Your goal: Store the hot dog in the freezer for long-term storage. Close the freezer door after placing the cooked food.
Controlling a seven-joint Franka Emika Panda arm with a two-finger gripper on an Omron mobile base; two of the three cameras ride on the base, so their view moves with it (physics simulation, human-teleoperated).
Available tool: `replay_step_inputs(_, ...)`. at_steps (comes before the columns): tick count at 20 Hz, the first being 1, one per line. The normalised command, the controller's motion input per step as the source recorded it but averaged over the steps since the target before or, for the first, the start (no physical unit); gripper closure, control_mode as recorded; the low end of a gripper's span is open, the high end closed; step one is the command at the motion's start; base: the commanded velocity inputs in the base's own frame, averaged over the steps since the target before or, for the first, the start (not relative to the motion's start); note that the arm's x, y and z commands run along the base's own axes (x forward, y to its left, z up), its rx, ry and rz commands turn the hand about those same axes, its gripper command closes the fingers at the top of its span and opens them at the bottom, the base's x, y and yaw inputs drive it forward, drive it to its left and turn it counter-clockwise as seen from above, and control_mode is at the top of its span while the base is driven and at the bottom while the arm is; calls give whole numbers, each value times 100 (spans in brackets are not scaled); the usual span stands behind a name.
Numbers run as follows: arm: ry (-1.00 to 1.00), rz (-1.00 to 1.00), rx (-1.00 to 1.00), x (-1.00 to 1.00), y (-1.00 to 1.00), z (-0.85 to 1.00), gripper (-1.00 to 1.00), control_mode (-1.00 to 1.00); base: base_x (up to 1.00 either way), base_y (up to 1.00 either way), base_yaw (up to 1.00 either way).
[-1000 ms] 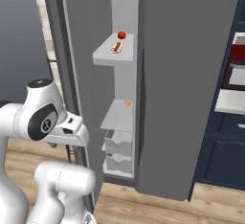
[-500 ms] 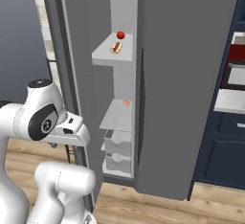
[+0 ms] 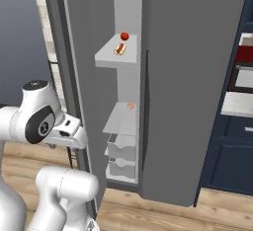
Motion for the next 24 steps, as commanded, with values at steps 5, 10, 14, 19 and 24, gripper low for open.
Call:
replay_step_inputs(5,-16,-42,-7,64,89,0,-100,-100,0,0,0)
replay_step_inputs(10,-13,-49,-8,81,99,-6,-100,-100,0,0,0)
replay_step_inputs(14,-12,-37,-14,86,81,-1,-100,-100,0,0,0)
replay_step_inputs(19,-12,-17,-19,73,62,2,-100,-100,0,0,0)
replay_step_inputs(24,-4,-1,-18,51,15,0,-100,-100,0,0,0)
